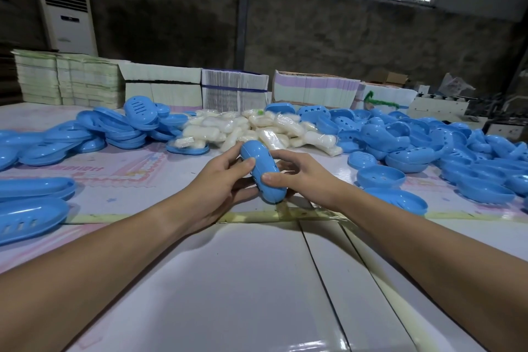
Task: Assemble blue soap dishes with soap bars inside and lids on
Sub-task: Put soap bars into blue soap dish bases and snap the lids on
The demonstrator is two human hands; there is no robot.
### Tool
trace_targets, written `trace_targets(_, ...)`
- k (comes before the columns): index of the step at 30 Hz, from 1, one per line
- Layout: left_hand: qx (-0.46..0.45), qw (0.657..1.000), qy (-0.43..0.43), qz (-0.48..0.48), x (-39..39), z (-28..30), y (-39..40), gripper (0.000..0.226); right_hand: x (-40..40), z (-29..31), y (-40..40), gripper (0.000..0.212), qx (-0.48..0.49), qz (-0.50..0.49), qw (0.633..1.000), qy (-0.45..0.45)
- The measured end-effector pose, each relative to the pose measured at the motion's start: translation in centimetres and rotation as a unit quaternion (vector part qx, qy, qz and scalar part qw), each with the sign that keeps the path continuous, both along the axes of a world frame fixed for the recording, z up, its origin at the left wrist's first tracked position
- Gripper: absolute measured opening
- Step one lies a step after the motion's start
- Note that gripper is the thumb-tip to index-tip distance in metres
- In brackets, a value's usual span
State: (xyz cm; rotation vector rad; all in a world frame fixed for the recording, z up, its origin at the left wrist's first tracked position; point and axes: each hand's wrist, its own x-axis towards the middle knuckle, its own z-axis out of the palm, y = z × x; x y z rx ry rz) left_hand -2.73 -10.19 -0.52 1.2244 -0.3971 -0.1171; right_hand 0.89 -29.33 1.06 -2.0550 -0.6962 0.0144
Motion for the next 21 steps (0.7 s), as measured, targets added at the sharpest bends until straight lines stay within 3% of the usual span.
trace_targets(3, -0.013, 1.0, -0.009, 0.008, 0.3, 0.1, -0.2, 0.026, -0.2, -0.3, 0.4, 0.058, -0.003, 0.018, 1.0, -0.011)
trace_targets(5, -0.029, 0.999, -0.009, 0.04, 0.6, 0.4, -0.2, 0.047, -0.3, -0.7, 1.2, 0.073, -0.006, -0.019, 0.997, -0.073)
trace_targets(7, 0.015, 0.992, -0.029, 0.123, 0.9, 0.5, 0.0, 0.06, -0.3, -1.0, 2.1, 0.085, -0.04, -0.068, 0.984, -0.16)
trace_targets(9, 0.115, 0.968, -0.077, 0.208, 1.3, 0.1, 0.4, 0.039, -0.1, -1.2, 2.5, 0.091, -0.08, -0.079, 0.97, -0.215)
trace_targets(11, 0.157, 0.957, -0.077, 0.232, 1.6, -0.5, 0.8, 0.022, 0.1, -1.4, 2.4, 0.092, -0.107, -0.07, 0.966, -0.223)
trace_targets(14, 0.077, 0.98, -0.028, 0.18, 1.8, -0.6, 1.1, 0.017, 0.1, -1.5, 1.9, 0.093, -0.139, -0.054, 0.965, -0.217)
trace_targets(18, 0.053, 0.988, -0.027, 0.142, 1.6, -0.2, 0.9, 0.022, -0.3, -0.9, 1.9, 0.087, -0.127, -0.058, 0.958, -0.252)
trace_targets(21, 0.003, 0.999, 0.005, 0.05, 1.2, -0.8, 0.9, 0.038, -0.7, -0.5, 1.9, 0.066, -0.035, -0.03, 0.985, -0.164)
